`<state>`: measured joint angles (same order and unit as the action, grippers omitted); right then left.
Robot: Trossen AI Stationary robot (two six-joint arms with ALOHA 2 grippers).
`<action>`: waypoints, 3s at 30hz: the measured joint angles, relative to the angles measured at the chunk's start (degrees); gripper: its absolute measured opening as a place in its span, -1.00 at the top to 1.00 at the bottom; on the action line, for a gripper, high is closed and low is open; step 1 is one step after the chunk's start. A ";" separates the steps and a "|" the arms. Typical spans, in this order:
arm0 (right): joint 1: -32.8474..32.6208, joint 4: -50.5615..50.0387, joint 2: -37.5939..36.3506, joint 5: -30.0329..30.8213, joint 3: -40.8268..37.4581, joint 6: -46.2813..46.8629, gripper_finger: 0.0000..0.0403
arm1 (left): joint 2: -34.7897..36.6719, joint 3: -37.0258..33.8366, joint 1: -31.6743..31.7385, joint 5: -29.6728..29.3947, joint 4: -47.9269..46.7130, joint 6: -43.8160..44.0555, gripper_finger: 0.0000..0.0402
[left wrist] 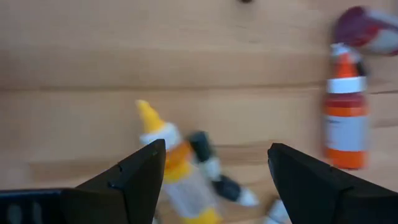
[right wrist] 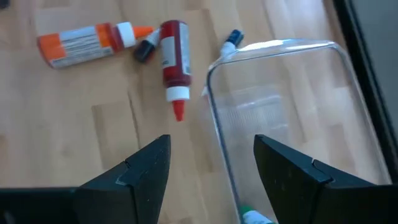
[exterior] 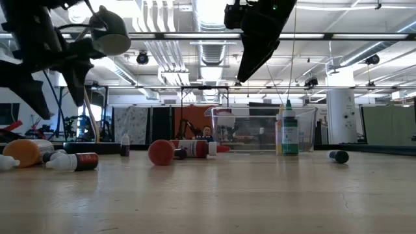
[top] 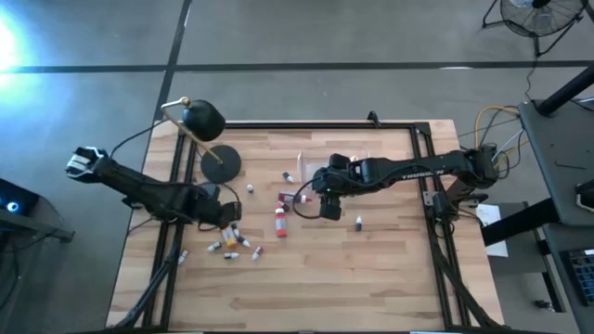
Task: Pick & Place food coloring
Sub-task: Put the large yellow food coloring bottle into the transparent bin
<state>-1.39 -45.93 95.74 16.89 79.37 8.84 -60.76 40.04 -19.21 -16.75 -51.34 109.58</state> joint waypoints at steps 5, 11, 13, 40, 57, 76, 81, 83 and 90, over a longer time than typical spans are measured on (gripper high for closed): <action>0.07 1.40 0.00 2.81 -0.34 -1.22 -0.11 | -2.29 0.03 -3.67 -3.49 3.17 7.85 -0.28; 0.75 10.54 0.01 7.50 -1.26 -1.35 -0.11 | -4.99 0.01 -5.39 -2.29 0.74 18.95 -0.28; 1.15 13.86 0.02 7.53 -1.55 -0.18 -0.11 | -5.69 -0.01 -5.39 -1.35 -0.17 20.46 -0.28; 5.35 18.43 0.11 7.04 -8.26 4.27 -0.11 | -8.36 -8.71 -2.61 1.42 6.93 25.31 0.10; 7.34 20.04 0.11 6.94 -8.28 4.28 -0.11 | -8.32 -9.23 -2.60 -3.31 8.42 20.60 0.57; 11.32 19.76 0.09 -22.79 0.22 -0.90 0.05 | -8.25 9.66 -1.82 -40.67 14.71 -38.80 0.53; 11.50 19.15 0.00 -29.50 3.60 -4.04 0.13 | -7.71 16.71 -0.48 -43.59 18.91 -60.95 0.54; 11.48 19.14 0.00 -29.62 4.85 -5.17 0.15 | -7.14 18.11 0.17 -42.59 24.53 -67.96 0.54; 10.33 19.11 -0.04 -29.49 9.19 -5.86 0.12 | -3.94 17.85 0.83 -37.21 44.49 -87.78 0.55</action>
<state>8.94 -26.82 95.71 -12.60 88.56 2.98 -64.70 57.90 -18.39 -53.96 -6.84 21.80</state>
